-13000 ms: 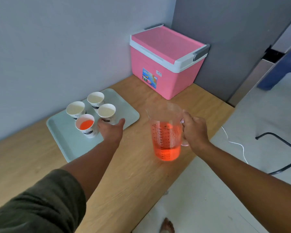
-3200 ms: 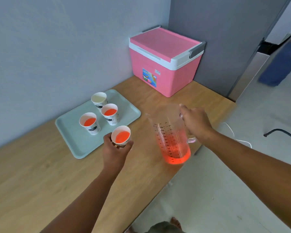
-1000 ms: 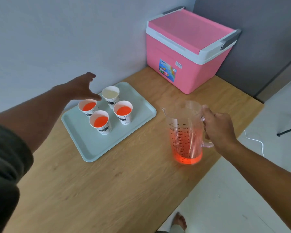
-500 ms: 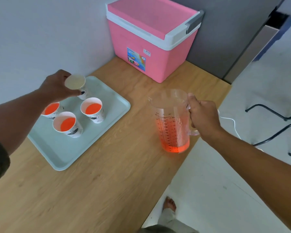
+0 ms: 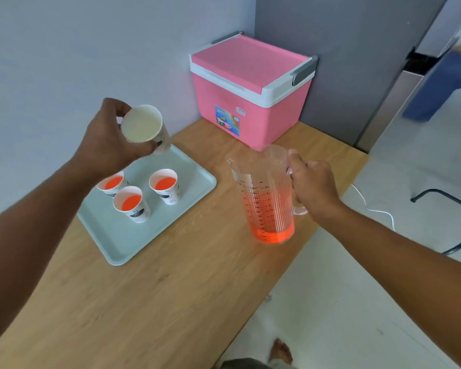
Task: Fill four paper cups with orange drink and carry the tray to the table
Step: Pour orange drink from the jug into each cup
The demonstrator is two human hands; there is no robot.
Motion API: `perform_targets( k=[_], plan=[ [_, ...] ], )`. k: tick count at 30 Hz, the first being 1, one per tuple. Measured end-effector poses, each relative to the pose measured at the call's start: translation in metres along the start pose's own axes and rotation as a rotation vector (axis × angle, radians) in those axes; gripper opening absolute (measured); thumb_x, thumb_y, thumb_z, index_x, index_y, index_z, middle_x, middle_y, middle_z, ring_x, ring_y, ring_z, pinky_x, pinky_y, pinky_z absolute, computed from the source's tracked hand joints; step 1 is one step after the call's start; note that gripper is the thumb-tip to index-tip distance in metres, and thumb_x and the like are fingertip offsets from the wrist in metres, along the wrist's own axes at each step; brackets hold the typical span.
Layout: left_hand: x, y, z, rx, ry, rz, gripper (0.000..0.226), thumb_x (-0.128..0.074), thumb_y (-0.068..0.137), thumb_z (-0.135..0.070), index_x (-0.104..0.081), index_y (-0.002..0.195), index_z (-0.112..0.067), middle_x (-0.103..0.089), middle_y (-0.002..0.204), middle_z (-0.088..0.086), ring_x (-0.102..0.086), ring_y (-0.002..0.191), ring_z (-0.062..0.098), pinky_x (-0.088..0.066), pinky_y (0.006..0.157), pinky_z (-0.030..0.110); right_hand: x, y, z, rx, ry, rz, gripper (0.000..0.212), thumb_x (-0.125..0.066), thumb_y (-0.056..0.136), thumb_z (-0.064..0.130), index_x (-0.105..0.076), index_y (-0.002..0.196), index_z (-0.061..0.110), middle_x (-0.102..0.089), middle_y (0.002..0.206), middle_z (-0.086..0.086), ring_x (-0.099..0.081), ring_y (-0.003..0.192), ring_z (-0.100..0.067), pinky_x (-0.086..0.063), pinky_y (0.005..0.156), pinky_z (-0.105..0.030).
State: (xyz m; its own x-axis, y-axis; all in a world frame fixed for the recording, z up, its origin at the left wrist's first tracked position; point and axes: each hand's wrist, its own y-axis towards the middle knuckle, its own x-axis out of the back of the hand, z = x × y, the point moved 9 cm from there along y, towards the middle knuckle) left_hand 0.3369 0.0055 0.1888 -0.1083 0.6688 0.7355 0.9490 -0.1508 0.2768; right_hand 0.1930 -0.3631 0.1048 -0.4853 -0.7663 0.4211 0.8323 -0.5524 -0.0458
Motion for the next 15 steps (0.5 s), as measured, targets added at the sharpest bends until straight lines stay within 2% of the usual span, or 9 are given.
perform_targets(
  k=[3, 7, 9, 11, 13, 15],
  plan=[
    [-0.025, -0.041, -0.010, 0.032, -0.066, 0.053, 0.077, -0.093, 0.068, -0.040, -0.043, 0.123, -0.019, -0.057, 0.114, -0.007, -0.060, 0.095, 0.018, -0.046, 0.077, 0.029, 0.002, -0.001, 0.004, 0.009, 0.019, 0.021, 0.059, -0.050, 0.103, 0.048, -0.054, 0.052, 0.017, -0.044, 0.042, 0.009, -0.046, 0.047, -0.016, -0.042, 0.056, -0.037],
    [-0.084, -0.102, 0.001, 0.070, -0.161, 0.158, 0.082, -0.094, 0.061, -0.046, -0.044, 0.121, -0.022, -0.058, 0.105, -0.010, -0.061, 0.093, 0.003, -0.047, 0.073, 0.024, 0.003, -0.004, 0.010, 0.061, -0.061, 0.076, 0.062, -0.048, 0.104, 0.050, -0.051, 0.053, 0.015, -0.047, 0.054, 0.001, -0.043, 0.047, -0.016, -0.041, 0.055, -0.037],
    [-0.116, -0.128, 0.014, 0.099, -0.216, 0.197, 0.081, -0.093, 0.059, -0.048, -0.045, 0.120, -0.024, -0.062, 0.106, -0.009, -0.063, 0.094, 0.008, -0.050, 0.076, 0.028, 0.001, -0.006, 0.014, 0.095, -0.126, 0.116, 0.063, -0.047, 0.105, 0.050, -0.050, 0.053, 0.015, -0.047, 0.056, -0.001, -0.041, 0.047, -0.015, -0.039, 0.054, -0.037],
    [-0.142, -0.149, 0.024, 0.139, -0.233, 0.206, 0.075, -0.094, 0.062, -0.042, -0.046, 0.117, -0.026, -0.063, 0.107, -0.009, -0.063, 0.096, 0.010, -0.050, 0.076, 0.028, -0.002, -0.007, 0.018, 0.118, -0.195, 0.157, 0.064, -0.046, 0.105, 0.050, -0.052, 0.053, 0.013, -0.047, 0.056, -0.001, -0.041, 0.047, -0.015, -0.038, 0.053, -0.035],
    [-0.159, -0.163, 0.028, 0.176, -0.269, 0.193, 0.071, -0.095, 0.064, -0.035, -0.047, 0.116, -0.025, -0.061, 0.106, -0.014, -0.061, 0.095, 0.003, -0.047, 0.071, 0.023, -0.006, -0.009, 0.023, 0.132, -0.246, 0.199, 0.065, -0.047, 0.105, 0.048, -0.058, 0.057, 0.006, -0.049, 0.055, -0.001, -0.044, 0.048, -0.017, -0.038, 0.053, -0.034],
    [-0.171, -0.171, 0.030, 0.193, -0.324, 0.173, 0.069, -0.095, 0.065, -0.030, -0.047, 0.115, -0.026, -0.059, 0.107, -0.017, -0.059, 0.095, 0.000, -0.046, 0.071, 0.022, -0.011, -0.012, 0.029, 0.150, -0.316, 0.236, 0.065, -0.046, 0.105, 0.047, -0.058, 0.055, 0.008, -0.052, 0.055, 0.001, -0.046, 0.050, -0.018, -0.038, 0.053, -0.033]
  ],
)
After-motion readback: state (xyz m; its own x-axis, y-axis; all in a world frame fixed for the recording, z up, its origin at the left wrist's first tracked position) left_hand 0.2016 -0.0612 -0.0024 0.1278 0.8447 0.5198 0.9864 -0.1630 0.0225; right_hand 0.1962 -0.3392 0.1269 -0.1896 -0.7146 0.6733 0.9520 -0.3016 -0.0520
